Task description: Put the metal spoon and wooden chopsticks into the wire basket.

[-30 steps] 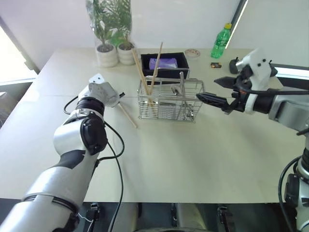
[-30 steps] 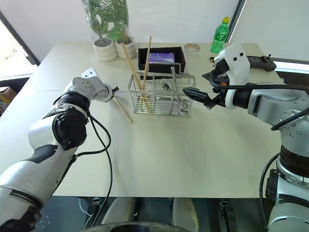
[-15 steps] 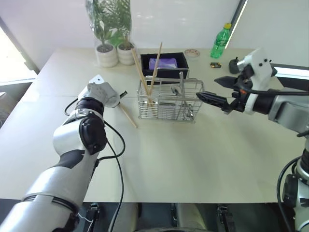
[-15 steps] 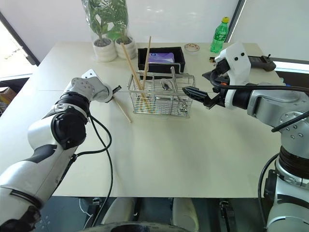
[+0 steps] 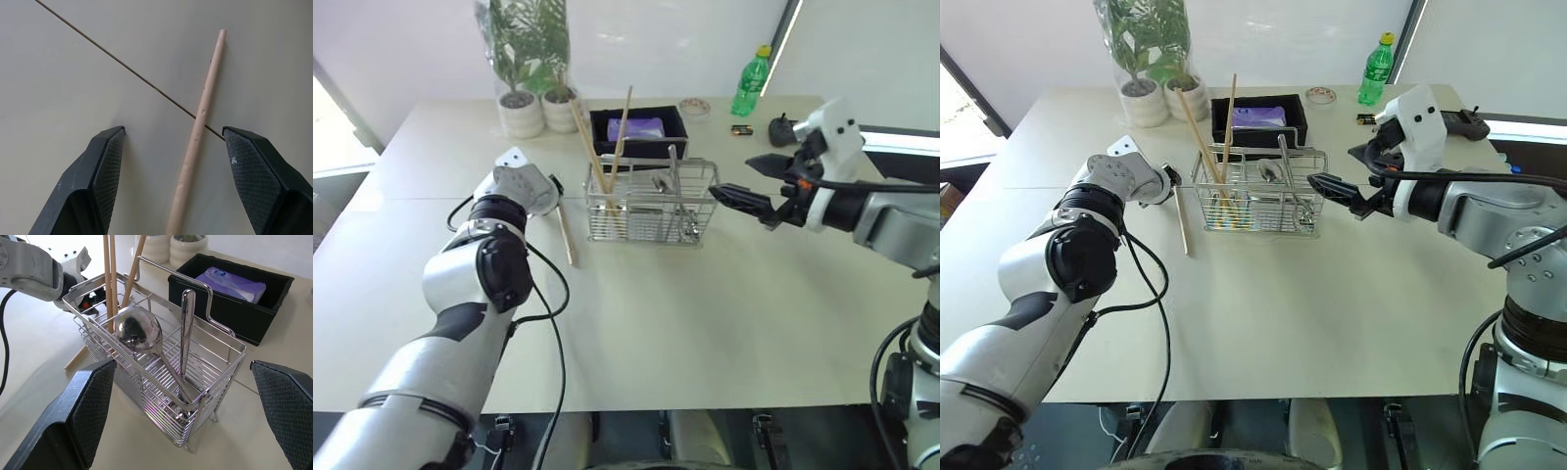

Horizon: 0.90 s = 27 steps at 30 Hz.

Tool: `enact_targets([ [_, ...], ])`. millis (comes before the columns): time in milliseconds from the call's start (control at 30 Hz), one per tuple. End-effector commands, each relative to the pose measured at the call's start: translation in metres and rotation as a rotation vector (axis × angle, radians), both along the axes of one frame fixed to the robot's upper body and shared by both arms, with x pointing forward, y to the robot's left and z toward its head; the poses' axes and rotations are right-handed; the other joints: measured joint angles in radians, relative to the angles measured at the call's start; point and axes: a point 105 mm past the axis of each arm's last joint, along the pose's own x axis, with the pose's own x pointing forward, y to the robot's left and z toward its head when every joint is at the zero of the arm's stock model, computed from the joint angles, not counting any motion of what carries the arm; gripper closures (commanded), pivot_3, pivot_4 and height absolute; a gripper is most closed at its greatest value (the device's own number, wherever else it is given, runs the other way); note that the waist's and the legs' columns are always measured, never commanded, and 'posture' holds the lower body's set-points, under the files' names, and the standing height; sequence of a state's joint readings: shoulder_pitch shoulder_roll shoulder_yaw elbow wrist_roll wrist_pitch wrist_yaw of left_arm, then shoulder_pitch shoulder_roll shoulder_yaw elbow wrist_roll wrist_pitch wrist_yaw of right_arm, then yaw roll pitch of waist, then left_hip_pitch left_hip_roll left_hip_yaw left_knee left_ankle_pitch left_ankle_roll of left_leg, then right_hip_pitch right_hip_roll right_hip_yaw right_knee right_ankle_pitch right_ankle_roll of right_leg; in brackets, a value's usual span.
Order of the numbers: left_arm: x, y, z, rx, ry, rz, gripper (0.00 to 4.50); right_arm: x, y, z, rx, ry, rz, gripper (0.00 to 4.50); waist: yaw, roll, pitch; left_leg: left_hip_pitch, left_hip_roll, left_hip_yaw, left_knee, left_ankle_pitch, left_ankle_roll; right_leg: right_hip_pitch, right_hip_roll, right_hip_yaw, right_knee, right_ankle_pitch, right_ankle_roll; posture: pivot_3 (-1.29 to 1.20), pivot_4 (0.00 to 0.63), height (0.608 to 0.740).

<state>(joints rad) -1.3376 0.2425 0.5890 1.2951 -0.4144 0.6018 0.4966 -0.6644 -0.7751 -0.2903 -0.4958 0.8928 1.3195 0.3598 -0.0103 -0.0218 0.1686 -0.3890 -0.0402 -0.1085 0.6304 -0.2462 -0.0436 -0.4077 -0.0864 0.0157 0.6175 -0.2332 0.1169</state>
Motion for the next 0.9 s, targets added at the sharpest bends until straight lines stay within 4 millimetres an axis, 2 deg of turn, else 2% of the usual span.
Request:
enact_targets([
  [33, -0.002, -0.003, -0.005, 0.031, 0.024, -0.025, 1.71, -0.005, 0.001, 0.015, 0.01, -0.071, -0.002, 0.0, 0.0, 0.0, 0.0, 0.0, 0.0, 0.0, 0.0, 0.0, 0.0, 0.0, 0.0, 0.0, 0.0, 0.0, 0.0, 0.0, 0.15, 0.716],
  [67, -0.002, -0.003, -0.005, 0.032, 0.024, -0.027, 2.02, -0.005, 0.001, 0.015, 0.013, -0.073, -0.004, 0.0, 0.0, 0.0, 0.0, 0.0, 0.0, 0.0, 0.0, 0.0, 0.0, 0.0, 0.0, 0.0, 0.0, 0.0, 0.0, 0.0, 0.15, 0.716],
  [233, -0.002, -0.004, -0.004, 0.031, 0.022, -0.026, 4.45, -0.005, 0.001, 0.018, 0.019, -0.08, -0.013, 0.0, 0.004, 0.0, 0.0, 0.0, 0.0, 0.0, 0.0, 0.0, 0.0, 0.0, 0.0, 0.0, 0.0, 0.0, 0.0, 0.0, 0.15, 0.716],
  [867, 0.0, 0.001, 0.004, 0.052, 0.004, -0.029, 4.45, -0.001, 0.004, 0.018, 0.026, -0.08, -0.004, 0.0, 0.0, 0.0, 0.0, 0.0, 0.0, 0.0, 0.0, 0.0, 0.0, 0.0, 0.0, 0.0, 0.0, 0.0, 0.0, 0.0, 0.15, 0.716],
  [900, 0.002, 0.0, 0.01, 0.062, -0.007, -0.038, 4.21, 0.0, 0.004, 0.018, 0.029, -0.08, -0.006, 0.0, 0.0, 0.0, 0.0, 0.0, 0.0, 0.0, 0.0, 0.0, 0.0, 0.0, 0.0, 0.0, 0.0, 0.0, 0.0, 0.0, 0.15, 0.716],
])
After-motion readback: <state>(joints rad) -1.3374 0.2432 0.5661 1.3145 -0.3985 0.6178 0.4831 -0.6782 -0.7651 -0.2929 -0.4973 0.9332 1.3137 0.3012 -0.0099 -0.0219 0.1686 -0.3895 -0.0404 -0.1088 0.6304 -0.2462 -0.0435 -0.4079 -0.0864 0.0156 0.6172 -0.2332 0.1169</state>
